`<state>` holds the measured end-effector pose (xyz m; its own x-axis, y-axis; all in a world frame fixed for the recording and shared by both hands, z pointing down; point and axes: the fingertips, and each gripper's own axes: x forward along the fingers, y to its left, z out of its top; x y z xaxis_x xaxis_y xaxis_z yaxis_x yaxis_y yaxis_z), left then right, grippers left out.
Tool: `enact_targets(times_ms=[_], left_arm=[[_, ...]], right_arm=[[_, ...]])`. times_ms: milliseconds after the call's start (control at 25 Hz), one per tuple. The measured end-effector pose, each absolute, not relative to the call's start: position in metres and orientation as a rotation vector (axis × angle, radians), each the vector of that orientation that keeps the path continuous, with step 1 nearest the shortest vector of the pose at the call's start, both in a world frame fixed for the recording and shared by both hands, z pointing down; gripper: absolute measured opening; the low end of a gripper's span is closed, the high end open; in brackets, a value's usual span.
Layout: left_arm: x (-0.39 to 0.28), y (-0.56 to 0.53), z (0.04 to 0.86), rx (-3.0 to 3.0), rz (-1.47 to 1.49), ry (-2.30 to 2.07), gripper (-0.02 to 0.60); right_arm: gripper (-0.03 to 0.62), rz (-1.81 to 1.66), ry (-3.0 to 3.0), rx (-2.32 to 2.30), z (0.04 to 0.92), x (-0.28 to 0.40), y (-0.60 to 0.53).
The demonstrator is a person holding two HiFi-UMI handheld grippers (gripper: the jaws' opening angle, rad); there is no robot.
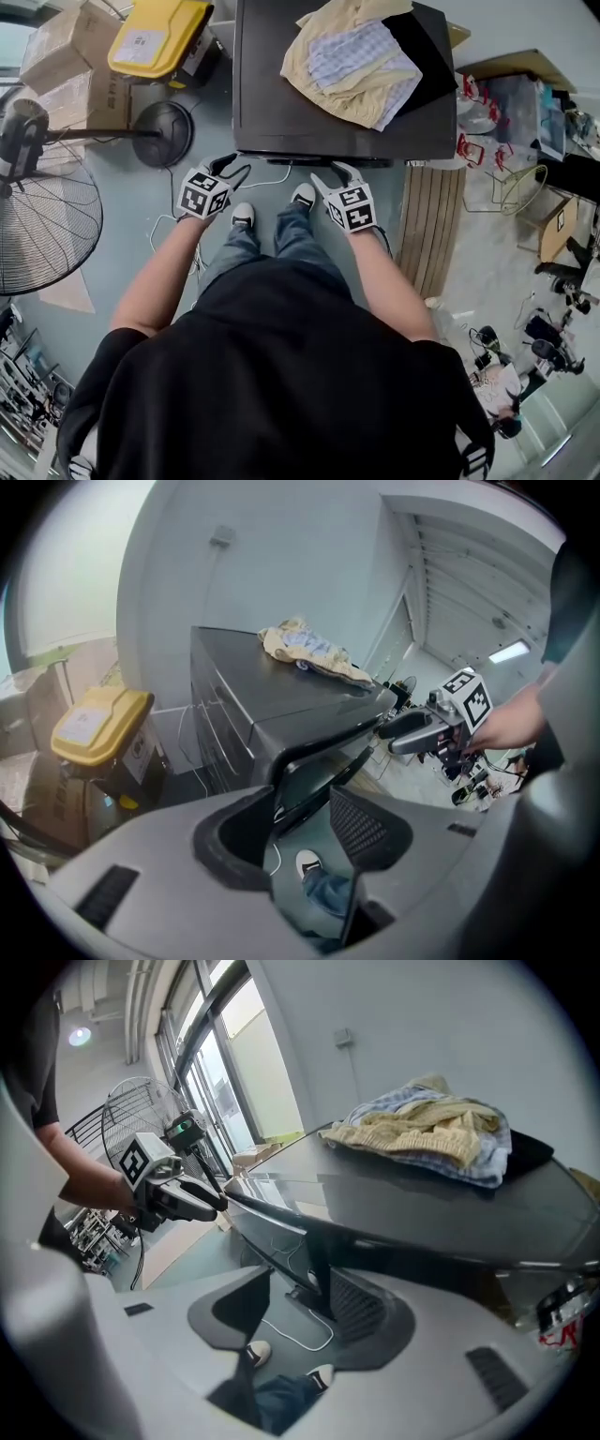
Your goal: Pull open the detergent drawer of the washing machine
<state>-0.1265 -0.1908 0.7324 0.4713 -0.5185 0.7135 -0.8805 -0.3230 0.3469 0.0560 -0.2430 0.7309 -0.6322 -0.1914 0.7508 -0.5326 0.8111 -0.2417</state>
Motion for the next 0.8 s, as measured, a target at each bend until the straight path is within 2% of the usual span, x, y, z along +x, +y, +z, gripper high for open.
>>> enact_targets(times_ms=[240,320,520,800], left_arm=[[-0.123,-0.196,0.746,1.987,0.643,-1.155,0.192],[-0.123,-0.197,0.747,1.991,0.637,-1.169,0.17],[-0.124,-0.197,0.748,1.995,0.639,-1.199,0.164],[-0.123,-0.196,0.748,1.994,0.643,-1.226,0.166]], right_arm=[[0.206,0.605,-2.231,0.514,0.747,0.048,-0.241],[0.206,0.609,-2.232,0.518,0.749,0.046,-0.243],[0.202,0.61,-2.243,0.512,0.754,0.038,-0.242],[0.159,0.57,-2.24,0.565,0.756,0.038,-0.245]])
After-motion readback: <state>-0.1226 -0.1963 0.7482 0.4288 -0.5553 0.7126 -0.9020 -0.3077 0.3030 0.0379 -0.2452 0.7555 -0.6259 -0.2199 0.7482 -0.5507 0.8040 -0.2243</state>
